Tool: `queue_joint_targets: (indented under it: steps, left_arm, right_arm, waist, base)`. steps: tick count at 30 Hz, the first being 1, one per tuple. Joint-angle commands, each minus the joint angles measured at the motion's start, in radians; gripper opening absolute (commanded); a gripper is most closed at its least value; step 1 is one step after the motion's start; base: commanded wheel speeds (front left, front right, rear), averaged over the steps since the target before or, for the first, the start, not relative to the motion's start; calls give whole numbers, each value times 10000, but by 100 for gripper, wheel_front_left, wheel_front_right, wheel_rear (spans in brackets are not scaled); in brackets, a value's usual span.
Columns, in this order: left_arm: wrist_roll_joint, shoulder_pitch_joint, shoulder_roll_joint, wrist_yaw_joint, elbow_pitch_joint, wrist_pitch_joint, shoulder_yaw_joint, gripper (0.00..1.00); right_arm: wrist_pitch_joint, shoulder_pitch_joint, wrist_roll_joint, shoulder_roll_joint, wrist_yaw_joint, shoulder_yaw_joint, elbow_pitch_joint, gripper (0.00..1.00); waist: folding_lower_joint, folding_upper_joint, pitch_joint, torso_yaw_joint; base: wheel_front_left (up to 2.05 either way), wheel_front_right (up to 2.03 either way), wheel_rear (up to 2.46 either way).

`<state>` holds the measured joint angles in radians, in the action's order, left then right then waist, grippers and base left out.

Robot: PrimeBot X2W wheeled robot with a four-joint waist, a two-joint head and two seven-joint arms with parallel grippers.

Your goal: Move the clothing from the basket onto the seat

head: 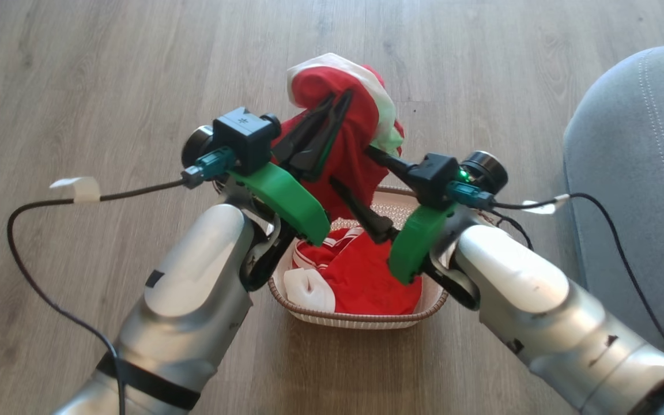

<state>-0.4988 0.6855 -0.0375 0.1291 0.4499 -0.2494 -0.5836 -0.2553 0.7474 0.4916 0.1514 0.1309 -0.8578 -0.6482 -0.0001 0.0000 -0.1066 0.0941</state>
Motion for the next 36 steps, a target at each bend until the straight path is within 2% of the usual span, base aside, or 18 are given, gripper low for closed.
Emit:
queue_joint_targets:
  steps: [1, 5, 6, 7, 8, 9, 16, 23, 24, 25, 26, 36]
  left_arm:
    - [-84, 677, -129, 15, -408, -124, 241, 0]
    - [-195, 697, -129, 15, -436, -124, 46, 0]
    - [-216, 698, -129, 15, -435, -124, 16, 0]
    - [-232, 696, -129, 15, -428, -124, -9, 0]
    - [-249, 697, -129, 15, -418, -124, -30, 0]
    - [-266, 698, -128, 15, -411, -124, -46, 0]
    - [-307, 682, -128, 15, -352, -124, -45, 0]
    - [-250, 625, -128, 15, -323, -124, 95, 0]
    - [-243, 615, -128, 15, -332, -124, 116, 13]
    - [-231, 598, -128, 15, -320, -124, 119, 49]
    - [-226, 583, -128, 15, -289, -124, 108, 100]
    - [-118, 378, -128, 15, -159, -124, 355, 100]
  right_arm:
    - [-65, 454, 74, -256, -2, -28, 102, 100]
    - [-65, 743, 137, -509, -2, -105, -399, 100]
    - [-65, 795, 160, -567, -2, -91, -484, 96]
    - [-65, 846, 172, -615, -2, -52, -547, 71]
    - [-65, 885, 174, -655, -2, 5, -598, 25]
    - [-65, 905, 184, -691, -2, 90, -623, 0]
    - [-65, 849, 69, -760, -2, 456, -559, 0]
    - [-65, 576, -224, -555, -2, 1102, -148, 0]
    - [-65, 532, -278, -532, -2, 1188, -63, 0]
    - [-65, 483, -328, -513, -2, 1275, 23, 0]
    - [-65, 440, -387, -495, -2, 1370, 130, 0]
    - [-65, -192, -1024, -340, -2, 2626, 1619, 0]
  waist:
    - [1, 0, -16, 32]
    - [1, 0, -49, 107]
    - [1, 0, -52, 122]
    - [1, 0, -58, 134]
    - [1, 0, -66, 147]
    - [1, 0, -72, 159]
    - [1, 0, -132, 184]
    - [1, 0, -232, 79]
    - [1, 0, -247, 61]
    - [1, 0, -264, 41]
    - [1, 0, -280, 22]
    - [1, 0, -371, -244]
  base:
    - [0, 0, 0]
    - [0, 0, 0]
    - [0, 0, 0]
    - [0, 0, 0]
    - [0, 0, 0]
    - [0, 0, 0]
    - [0, 0, 0]
    - [0, 0, 0]
    - [0, 0, 0]
    - [0, 0, 0]
    - [0, 0, 0]
    - [0, 0, 0]
